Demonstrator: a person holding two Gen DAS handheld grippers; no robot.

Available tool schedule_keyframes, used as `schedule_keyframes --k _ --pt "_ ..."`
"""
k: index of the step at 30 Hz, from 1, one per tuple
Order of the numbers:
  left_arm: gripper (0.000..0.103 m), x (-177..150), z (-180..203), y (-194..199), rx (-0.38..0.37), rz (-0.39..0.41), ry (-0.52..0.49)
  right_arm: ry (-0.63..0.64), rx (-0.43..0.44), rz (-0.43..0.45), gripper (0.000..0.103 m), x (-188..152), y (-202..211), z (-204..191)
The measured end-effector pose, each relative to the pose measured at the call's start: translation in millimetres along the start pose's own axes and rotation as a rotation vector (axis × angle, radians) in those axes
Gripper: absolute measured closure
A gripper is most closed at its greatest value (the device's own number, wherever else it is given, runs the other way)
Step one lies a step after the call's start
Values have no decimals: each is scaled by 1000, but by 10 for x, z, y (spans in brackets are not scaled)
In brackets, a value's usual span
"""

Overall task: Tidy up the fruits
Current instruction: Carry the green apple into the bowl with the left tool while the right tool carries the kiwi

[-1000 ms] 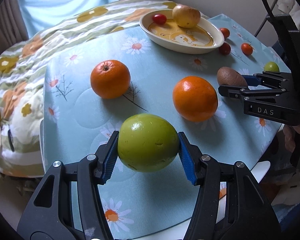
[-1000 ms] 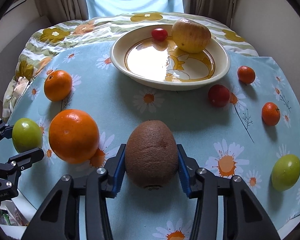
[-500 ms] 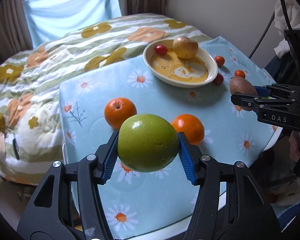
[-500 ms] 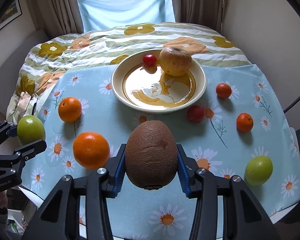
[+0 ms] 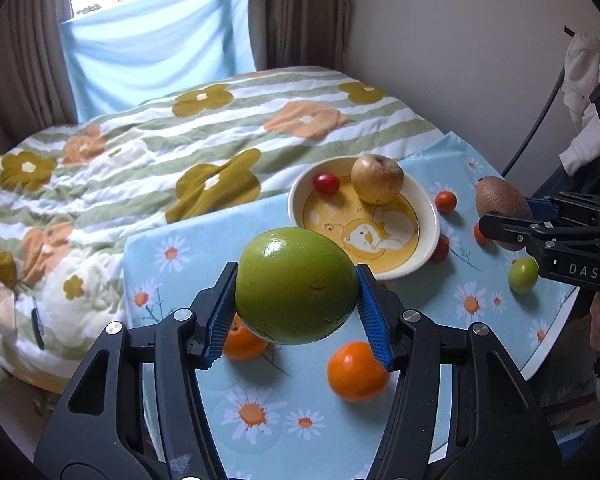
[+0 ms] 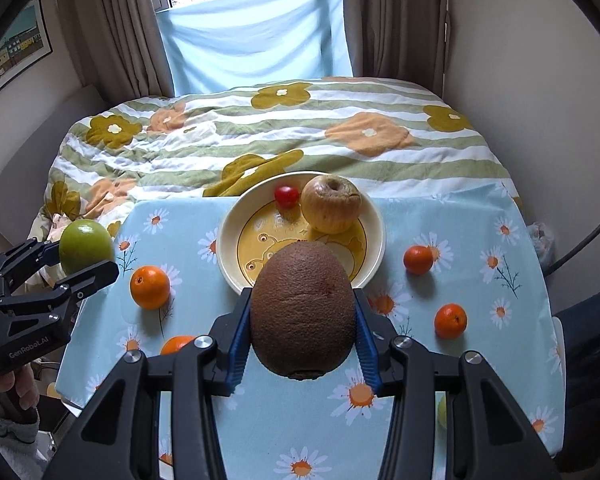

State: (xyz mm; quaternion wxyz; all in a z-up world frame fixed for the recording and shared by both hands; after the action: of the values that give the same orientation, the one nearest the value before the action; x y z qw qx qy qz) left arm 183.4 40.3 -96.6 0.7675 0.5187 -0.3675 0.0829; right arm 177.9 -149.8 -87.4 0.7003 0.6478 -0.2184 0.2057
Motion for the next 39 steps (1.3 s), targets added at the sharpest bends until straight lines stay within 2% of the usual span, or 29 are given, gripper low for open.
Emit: schedule_keyframes --k 4,13,22,29,30,31,33,35,39 --pt "42 196 12 -233 4 -3 38 30 26 -7 60 132 -150 87" --pt "42 520 -8 -950 16 -64 68 103 71 -47 60 317 -623 184" --pt "42 608 -46 -1589 5 -151 94 166 120 -93 60 337 -990 210" --pt "42 685 -60 -1800 3 -163 102 165 134 -124 60 308 -1146 295" --pt "40 711 -65 -1794 -2 -156 106 164 134 -126 60 309 -1154 299" --pt "23 734 -67 -1785 -2 -151 108 164 135 -128 60 308 -1160 303" --pt "0 764 -84 -1732 21 -129 108 163 135 -131 60 304 -1165 316" --pt "0 784 -109 -1641 9 -102 119 163 135 -136 60 296 -1168 328" --pt "0 766 -159 -1524 35 -104 128 168 133 -131 60 290 -1162 335"
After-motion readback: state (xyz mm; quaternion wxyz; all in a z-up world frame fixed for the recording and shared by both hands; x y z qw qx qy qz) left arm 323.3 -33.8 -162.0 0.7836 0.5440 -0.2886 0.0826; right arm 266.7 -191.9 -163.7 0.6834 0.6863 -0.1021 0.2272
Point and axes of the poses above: each gripper's, at about its wrist camera, not at the fingertips, and y roughly against the way its jaws point, z to its right, x to its top, the point moved 1 cm from there along -y, roughly the way its jaws point, and after that the axes turned 13 degrees about -x, right-handed, at the moved point
